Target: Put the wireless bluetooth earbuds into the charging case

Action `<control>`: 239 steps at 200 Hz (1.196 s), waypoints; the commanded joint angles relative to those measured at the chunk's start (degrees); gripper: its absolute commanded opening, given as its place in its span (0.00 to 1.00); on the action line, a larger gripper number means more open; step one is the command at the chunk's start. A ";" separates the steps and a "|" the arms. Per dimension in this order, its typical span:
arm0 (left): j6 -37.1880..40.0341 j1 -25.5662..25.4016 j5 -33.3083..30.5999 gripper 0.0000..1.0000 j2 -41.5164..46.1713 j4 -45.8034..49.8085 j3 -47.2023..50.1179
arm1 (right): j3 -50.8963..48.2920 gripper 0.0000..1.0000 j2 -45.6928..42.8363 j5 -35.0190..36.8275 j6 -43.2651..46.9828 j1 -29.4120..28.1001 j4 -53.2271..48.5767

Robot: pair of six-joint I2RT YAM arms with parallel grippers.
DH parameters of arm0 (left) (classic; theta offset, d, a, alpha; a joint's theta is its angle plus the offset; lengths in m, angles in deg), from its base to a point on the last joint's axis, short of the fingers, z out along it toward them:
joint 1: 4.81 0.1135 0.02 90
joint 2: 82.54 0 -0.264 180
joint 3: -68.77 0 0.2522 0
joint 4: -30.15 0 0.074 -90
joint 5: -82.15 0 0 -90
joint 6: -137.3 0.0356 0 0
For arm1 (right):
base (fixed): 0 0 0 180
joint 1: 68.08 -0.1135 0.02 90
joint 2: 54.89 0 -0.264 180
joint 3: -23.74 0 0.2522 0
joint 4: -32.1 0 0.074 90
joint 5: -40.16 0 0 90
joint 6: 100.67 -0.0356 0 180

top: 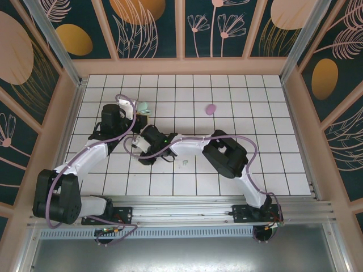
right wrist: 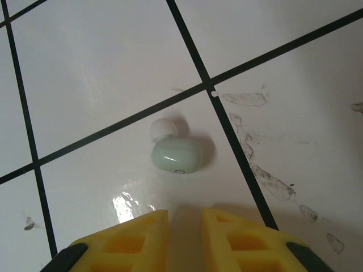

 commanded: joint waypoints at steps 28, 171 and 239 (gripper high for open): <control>1.23 0.65 0.45 0.18 -0.79 0.42 -3.58 | -6.54 0.31 -5.66 -1.32 -1.21 1.02 5.09; 1.73 3.32 0.46 0.17 -8.02 3.04 -12.17 | -15.38 0.33 -10.43 7.21 -49.05 -0.48 20.32; 2.84 3.70 -1.43 0.17 -9.89 4.58 -15.92 | 0.94 0.33 -4.75 10.21 -67.38 -2.04 -5.24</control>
